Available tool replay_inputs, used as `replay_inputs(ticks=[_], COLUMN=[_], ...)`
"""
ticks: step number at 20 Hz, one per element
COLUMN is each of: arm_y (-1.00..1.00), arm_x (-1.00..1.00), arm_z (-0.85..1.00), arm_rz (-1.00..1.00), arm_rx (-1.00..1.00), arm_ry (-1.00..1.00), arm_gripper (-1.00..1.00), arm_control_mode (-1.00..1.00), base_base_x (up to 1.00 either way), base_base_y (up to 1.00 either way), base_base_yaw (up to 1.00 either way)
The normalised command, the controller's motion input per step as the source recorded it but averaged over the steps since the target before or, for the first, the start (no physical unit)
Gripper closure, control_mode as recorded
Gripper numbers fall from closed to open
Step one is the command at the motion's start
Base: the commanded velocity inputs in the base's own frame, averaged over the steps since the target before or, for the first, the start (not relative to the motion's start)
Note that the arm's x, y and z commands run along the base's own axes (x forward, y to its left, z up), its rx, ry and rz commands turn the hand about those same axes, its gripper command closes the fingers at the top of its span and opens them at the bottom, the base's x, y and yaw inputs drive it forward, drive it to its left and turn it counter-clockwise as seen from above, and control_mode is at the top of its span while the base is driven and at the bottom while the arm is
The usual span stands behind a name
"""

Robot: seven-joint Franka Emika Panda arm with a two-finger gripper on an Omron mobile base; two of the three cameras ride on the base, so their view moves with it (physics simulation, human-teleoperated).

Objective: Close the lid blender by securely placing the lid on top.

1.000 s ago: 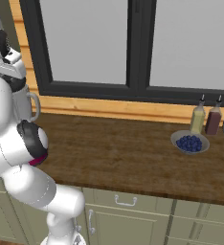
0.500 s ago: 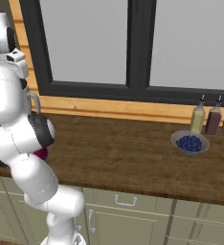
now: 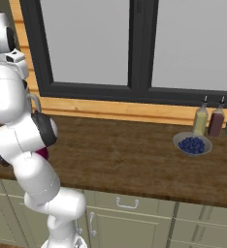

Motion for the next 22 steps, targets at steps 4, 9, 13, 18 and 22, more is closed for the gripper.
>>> replay_inputs(ticks=[4,9,13,18,22], arm_y=[0.04,0.04,0.1,0.11,0.1], arm_x=[0.0,-0.02,-0.08,-0.12,-0.2], arm_z=[-0.36,-0.42,-0.44,-0.47,-0.61], arm_rz=[0.0,0.0,0.0,0.0,0.0], arm_rx=[0.0,0.0,0.0,0.0,0.0], arm_ry=[-0.05,-0.1,-0.05,-0.03,-0.09], arm_gripper=[1.0,1.0,1.0,1.0,1.0], arm_control_mode=[-1.0,-1.0,-1.0,-1.0,-1.0], base_base_x=[0.0,0.0,0.0,0.0,0.0], base_base_y=[0.0,0.0,0.0,0.0,0.0], base_base_yaw=[0.0,0.0,0.0,0.0,0.0])
